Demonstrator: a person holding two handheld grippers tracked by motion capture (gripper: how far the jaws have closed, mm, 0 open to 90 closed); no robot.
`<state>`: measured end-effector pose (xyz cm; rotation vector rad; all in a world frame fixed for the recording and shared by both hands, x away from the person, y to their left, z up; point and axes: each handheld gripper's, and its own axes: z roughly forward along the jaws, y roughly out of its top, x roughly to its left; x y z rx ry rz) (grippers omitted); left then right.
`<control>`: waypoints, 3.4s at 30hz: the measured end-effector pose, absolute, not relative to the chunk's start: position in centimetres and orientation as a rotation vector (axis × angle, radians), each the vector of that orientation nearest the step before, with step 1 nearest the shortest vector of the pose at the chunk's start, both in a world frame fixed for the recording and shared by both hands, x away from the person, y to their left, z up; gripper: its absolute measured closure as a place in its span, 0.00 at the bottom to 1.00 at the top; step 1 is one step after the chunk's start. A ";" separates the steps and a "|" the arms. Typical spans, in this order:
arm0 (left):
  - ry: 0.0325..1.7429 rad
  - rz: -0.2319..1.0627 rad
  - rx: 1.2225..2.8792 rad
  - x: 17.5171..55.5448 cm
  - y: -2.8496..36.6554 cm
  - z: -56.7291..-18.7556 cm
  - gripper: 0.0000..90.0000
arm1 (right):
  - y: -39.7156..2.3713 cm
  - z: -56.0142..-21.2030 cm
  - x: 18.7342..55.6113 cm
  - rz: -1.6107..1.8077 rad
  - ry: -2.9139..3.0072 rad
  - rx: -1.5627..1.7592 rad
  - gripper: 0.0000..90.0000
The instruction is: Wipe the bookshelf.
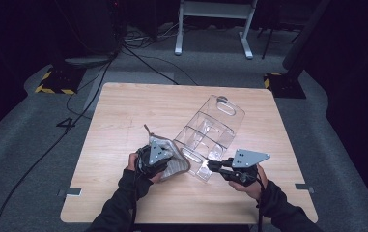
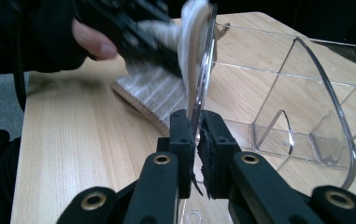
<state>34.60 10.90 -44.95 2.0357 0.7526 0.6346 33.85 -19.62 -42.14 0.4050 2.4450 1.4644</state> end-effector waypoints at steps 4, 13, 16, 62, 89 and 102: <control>0.721 0.660 2.006 33.8 10.3 -43.7 0.74 | -19.6 -42.1 33.8 1.455 2.448 0.405 0.93; 0.508 0.633 2.054 30.9 6.0 -43.4 0.74 | -19.4 -42.2 33.8 1.445 2.443 0.404 0.93; 0.452 0.609 2.108 30.4 4.0 -44.6 0.74 | -19.4 -42.2 33.7 1.445 2.441 0.406 0.93; 0.653 0.619 1.946 32.3 7.2 -43.0 0.74 | -19.2 -42.5 34.0 1.414 2.437 0.449 0.93; 0.537 0.450 2.247 33.0 4.9 -49.4 0.74 | -19.5 -42.6 34.3 1.401 2.394 0.483 0.95; 0.491 0.330 2.177 32.7 8.1 -45.7 0.76 | -19.7 -42.6 35.3 1.383 2.379 0.515 0.95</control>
